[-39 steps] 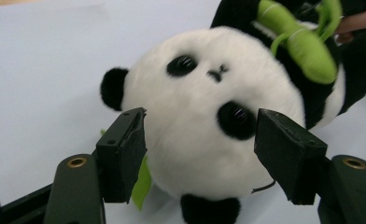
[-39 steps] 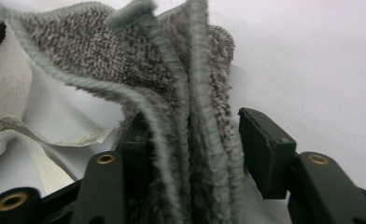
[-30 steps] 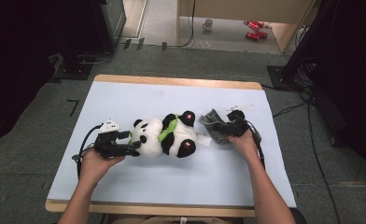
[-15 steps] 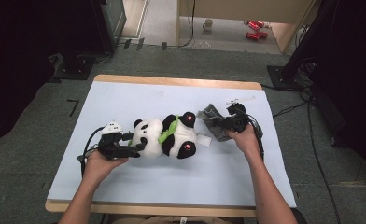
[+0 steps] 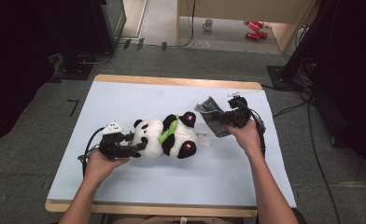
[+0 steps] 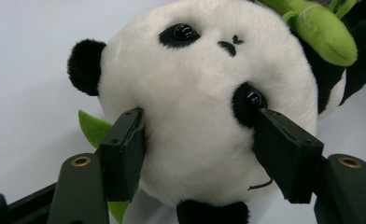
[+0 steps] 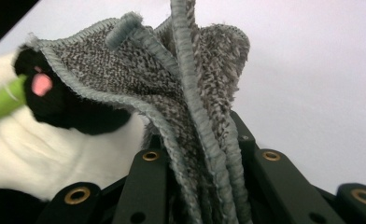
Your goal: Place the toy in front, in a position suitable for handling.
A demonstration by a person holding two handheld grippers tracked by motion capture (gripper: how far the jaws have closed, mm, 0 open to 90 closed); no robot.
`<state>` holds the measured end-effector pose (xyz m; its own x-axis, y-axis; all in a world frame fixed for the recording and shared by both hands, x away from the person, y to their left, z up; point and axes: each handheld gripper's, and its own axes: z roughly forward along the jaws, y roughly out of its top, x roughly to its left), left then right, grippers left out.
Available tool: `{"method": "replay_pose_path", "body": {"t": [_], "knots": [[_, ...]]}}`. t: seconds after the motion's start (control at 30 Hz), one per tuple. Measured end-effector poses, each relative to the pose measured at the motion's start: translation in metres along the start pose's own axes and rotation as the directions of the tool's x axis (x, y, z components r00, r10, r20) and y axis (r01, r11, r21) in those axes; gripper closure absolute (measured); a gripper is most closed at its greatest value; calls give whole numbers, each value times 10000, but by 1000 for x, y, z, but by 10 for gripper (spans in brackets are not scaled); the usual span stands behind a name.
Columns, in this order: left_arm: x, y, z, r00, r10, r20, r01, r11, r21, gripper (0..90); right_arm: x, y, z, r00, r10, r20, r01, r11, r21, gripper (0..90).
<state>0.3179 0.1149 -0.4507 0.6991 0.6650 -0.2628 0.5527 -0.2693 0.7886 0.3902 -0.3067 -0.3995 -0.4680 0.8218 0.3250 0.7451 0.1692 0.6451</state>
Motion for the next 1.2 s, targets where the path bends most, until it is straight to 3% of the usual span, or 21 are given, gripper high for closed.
{"method": "replay_pose_path", "body": {"t": [0.2, 0.37, 0.6, 0.67, 1.2], "knots": [[-3, -4, -1, 9996, -37, -272, 32, 9999, -160, 343, 13, 9, -6, 9996, -264, -53, 265, 9996, 14, 750], [-1, -4, -1, 9994, -271, -211, 268, 9996, -128, 330, 25, 15, -10, 9996, -193, -213, 192, 9998, -66, 750], [0, -4, -1, 9992, -368, -181, 366, 9992, -132, 319, 53, 33, -9, 9963, -830, -201, 831, 9965, 8, 750], [2, -4, 0, 9984, -559, -94, 557, 9983, -194, 317, 60, 39, -9, 9956, -900, -247, 901, 9959, 29, 750], [3, -4, -1, 9984, -566, -32, 566, 9983, -99, 312, 106, 68, 26, 9830, -1698, -698, 1737, 9833, 545, 750]]}}
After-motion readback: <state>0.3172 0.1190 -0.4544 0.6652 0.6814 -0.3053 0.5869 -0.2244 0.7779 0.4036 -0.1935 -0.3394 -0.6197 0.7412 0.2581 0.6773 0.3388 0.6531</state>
